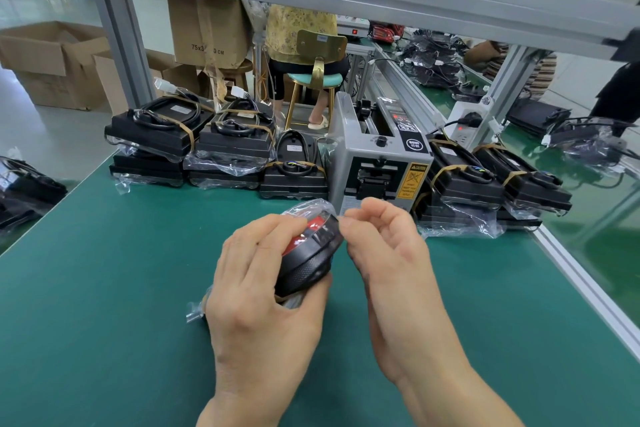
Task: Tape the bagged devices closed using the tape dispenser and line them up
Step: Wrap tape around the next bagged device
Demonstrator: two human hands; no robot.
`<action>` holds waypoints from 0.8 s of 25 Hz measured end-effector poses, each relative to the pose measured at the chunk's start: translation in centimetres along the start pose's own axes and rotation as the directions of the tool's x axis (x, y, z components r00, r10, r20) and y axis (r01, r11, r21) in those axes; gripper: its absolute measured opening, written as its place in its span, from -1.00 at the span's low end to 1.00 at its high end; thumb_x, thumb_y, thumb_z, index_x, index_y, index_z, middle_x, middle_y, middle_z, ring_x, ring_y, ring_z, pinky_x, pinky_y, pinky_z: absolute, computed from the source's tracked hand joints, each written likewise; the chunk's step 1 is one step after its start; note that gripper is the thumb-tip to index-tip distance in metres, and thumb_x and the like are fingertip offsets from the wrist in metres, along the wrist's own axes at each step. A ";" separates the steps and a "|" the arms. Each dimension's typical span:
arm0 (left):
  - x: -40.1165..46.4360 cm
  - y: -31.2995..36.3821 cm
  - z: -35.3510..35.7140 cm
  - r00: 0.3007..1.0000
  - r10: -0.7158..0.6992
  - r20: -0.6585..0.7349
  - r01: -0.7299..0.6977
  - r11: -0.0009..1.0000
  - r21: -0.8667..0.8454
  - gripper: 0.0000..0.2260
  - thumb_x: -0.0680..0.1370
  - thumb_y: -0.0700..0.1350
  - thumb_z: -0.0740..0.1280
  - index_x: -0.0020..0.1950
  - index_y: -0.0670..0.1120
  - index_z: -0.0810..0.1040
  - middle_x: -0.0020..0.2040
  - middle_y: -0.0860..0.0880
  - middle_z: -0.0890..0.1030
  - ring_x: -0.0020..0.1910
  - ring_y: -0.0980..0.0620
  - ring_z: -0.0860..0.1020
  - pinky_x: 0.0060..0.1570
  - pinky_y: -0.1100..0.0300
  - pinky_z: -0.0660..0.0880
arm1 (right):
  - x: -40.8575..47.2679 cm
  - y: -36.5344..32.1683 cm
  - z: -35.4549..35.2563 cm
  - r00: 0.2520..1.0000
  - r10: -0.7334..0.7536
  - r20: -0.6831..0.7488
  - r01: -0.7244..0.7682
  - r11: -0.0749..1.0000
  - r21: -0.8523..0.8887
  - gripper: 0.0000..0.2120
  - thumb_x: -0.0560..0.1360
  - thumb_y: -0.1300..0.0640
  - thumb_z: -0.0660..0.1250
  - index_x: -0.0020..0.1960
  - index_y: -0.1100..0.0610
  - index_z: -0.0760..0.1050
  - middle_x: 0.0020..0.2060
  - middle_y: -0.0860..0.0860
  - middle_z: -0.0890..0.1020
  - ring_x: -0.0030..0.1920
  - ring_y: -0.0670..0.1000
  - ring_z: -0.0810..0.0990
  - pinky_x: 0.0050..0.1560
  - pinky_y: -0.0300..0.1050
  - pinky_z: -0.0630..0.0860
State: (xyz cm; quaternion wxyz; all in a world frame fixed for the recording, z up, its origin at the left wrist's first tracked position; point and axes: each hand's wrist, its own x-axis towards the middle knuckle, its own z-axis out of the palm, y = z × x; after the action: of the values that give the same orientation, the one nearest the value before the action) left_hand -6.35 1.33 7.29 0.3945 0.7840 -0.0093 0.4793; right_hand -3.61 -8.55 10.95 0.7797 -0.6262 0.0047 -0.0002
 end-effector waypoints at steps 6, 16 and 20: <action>0.0 -0.1 0.0 1.000 0.005 -0.001 -0.006 1.000 -0.017 -0.63 0.30 -0.23 0.51 0.09 -0.18 0.61 0.04 -0.04 0.56 0.02 -0.12 0.57 0.00 -0.06 0.54 | 0.2 0.6 0.4 0.999 0.031 0.031 -0.031 1.000 -0.005 -0.74 0.41 0.19 0.46 0.06 0.00 0.50 0.01 -0.07 0.60 0.08 -0.13 0.56 0.12 -0.22 0.44; 0.3 -0.4 -0.5 1.000 0.009 0.017 -0.008 0.998 -0.064 -0.62 0.23 -0.23 0.53 0.03 -0.18 0.62 0.05 0.02 0.57 0.01 -0.05 0.57 0.09 0.26 0.46 | 1.7 0.1 -0.2 0.981 0.118 0.152 -0.124 0.992 0.032 -0.55 0.18 0.14 0.50 0.06 0.01 0.51 -0.15 -0.15 0.57 -0.12 -0.26 0.56 -0.09 -0.42 0.40; 0.3 -0.5 -1.0 1.000 0.003 0.017 -0.001 0.992 -0.129 -0.57 0.19 -0.18 0.55 0.03 -0.11 0.61 0.02 -0.01 0.59 0.00 0.06 0.56 0.09 0.31 0.45 | 2.6 1.7 -1.9 0.987 0.161 0.011 -0.161 0.986 -0.040 -0.78 0.46 0.32 0.36 0.02 0.06 0.49 -0.09 -0.04 0.51 -0.15 -0.17 0.47 -0.21 -0.43 0.36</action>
State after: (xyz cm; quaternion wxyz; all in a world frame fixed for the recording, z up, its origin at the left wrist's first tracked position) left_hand -6.69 2.42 7.43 0.4437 0.7609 -0.0445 0.4714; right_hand -1.03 -10.08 8.89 0.7648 -0.6388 0.0497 0.0674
